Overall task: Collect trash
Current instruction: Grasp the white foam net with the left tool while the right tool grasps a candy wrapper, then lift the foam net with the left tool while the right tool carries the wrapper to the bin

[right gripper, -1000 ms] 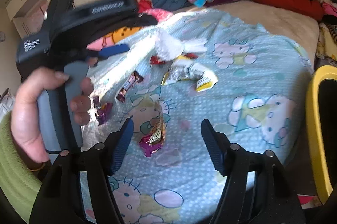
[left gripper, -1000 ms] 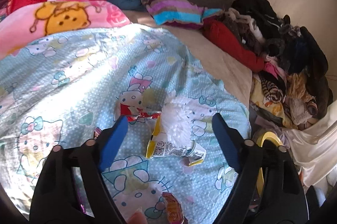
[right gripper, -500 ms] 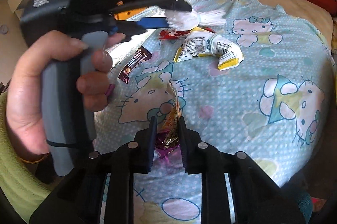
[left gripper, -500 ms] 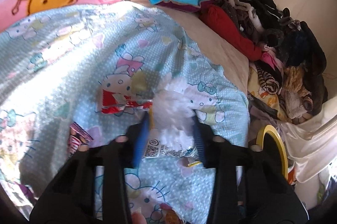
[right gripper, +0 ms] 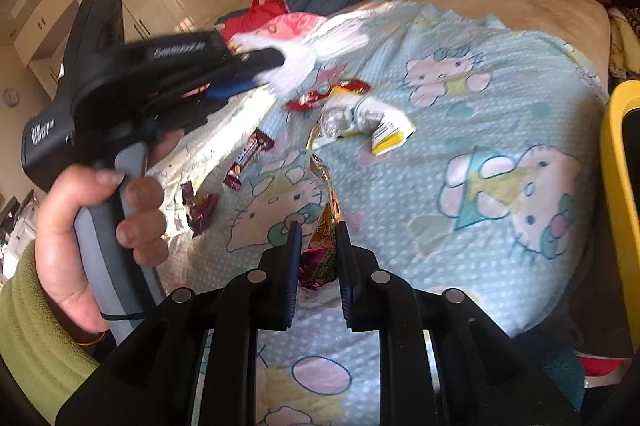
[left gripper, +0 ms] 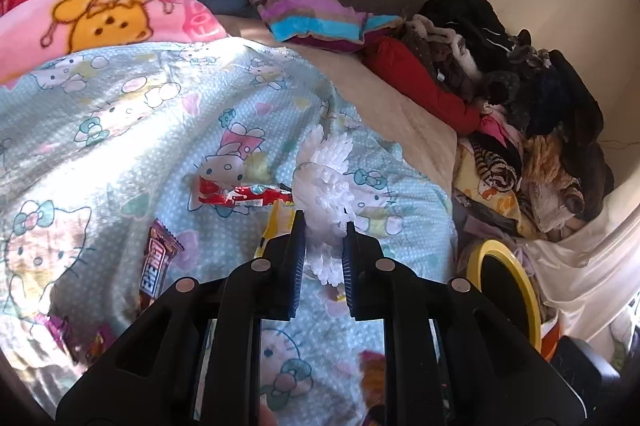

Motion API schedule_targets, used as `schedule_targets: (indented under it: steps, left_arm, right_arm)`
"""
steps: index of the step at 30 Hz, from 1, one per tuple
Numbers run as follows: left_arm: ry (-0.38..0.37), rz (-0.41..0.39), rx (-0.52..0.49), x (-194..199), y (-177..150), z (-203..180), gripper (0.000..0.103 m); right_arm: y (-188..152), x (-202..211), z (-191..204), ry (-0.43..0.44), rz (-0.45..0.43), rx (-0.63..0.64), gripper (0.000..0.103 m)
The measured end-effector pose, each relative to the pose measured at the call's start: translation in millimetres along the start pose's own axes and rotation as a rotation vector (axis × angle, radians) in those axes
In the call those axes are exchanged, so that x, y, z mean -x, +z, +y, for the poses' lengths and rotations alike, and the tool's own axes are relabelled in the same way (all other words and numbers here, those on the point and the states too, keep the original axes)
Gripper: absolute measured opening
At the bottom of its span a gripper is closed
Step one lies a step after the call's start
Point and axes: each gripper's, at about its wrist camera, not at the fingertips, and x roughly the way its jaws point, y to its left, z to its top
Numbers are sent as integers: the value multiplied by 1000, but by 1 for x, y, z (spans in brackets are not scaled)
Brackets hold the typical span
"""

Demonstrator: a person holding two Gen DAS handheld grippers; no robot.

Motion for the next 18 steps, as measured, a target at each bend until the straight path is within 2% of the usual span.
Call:
schedule_targets:
  steps: [6, 14, 15, 18]
  left_arm:
    - [-19, -23, -39, 14, 3, -21, 11]
    - [-42, -47, -86, 27, 2, -46, 11]
    - [-45, -46, -90, 27, 2, -48, 11]
    - [-52, -49, -108, 30, 0, -55, 11]
  right_arm:
    - [18, 22, -10, -37, -74, 19, 17]
    - [31, 48, -24, -44, -144, -10, 17]
    - [32, 51, -25, -45, -149, -12, 3]
    - [35, 59, -29, -49, -161, -16, 3]
